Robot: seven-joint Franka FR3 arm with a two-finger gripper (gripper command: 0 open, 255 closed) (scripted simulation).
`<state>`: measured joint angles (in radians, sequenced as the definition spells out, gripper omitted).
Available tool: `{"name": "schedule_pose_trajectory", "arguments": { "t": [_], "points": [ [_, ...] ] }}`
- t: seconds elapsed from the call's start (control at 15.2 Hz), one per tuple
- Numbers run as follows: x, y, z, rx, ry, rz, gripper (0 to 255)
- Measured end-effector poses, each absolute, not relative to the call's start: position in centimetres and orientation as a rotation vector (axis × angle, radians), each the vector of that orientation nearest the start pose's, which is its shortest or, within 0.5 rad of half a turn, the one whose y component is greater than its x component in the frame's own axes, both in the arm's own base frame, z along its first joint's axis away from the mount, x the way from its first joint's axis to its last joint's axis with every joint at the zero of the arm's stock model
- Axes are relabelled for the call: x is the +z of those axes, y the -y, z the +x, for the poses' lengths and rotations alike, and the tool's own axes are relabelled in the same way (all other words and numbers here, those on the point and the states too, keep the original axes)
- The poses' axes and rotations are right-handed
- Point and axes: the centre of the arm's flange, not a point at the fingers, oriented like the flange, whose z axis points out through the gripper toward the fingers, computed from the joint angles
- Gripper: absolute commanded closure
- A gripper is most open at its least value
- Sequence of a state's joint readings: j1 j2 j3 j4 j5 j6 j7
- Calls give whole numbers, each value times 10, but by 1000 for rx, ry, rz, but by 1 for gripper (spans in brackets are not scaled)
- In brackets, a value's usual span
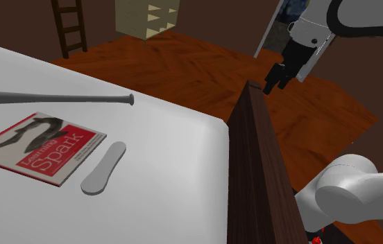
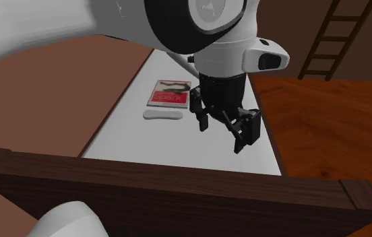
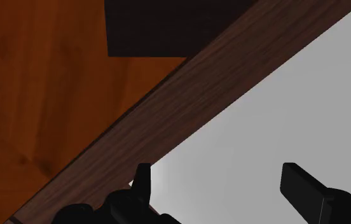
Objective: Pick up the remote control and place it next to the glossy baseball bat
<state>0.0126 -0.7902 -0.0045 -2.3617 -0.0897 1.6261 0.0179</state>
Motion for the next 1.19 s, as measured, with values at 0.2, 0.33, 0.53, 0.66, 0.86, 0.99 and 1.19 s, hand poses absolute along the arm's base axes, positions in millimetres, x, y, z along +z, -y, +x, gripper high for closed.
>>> {"name": "schedule_pose_trajectory", "arguments": {
  "t": [0.2,0.33,0.53,0.66,0.86,0.99,1.19],
  "points": [
    [584,-9,313,-87,-36,-3224,0],
    [574,-26,316,-84,-81,-3219,0],
    [555,-58,316,-78,-152,-3211,0],
    [543,-81,322,-74,-198,-3204,0],
    [522,-113,326,-67,-272,-3192,0],
    [509,-137,332,-64,-320,-3183,0],
    [489,-169,342,-58,-392,-3168,0]
  ]
}}
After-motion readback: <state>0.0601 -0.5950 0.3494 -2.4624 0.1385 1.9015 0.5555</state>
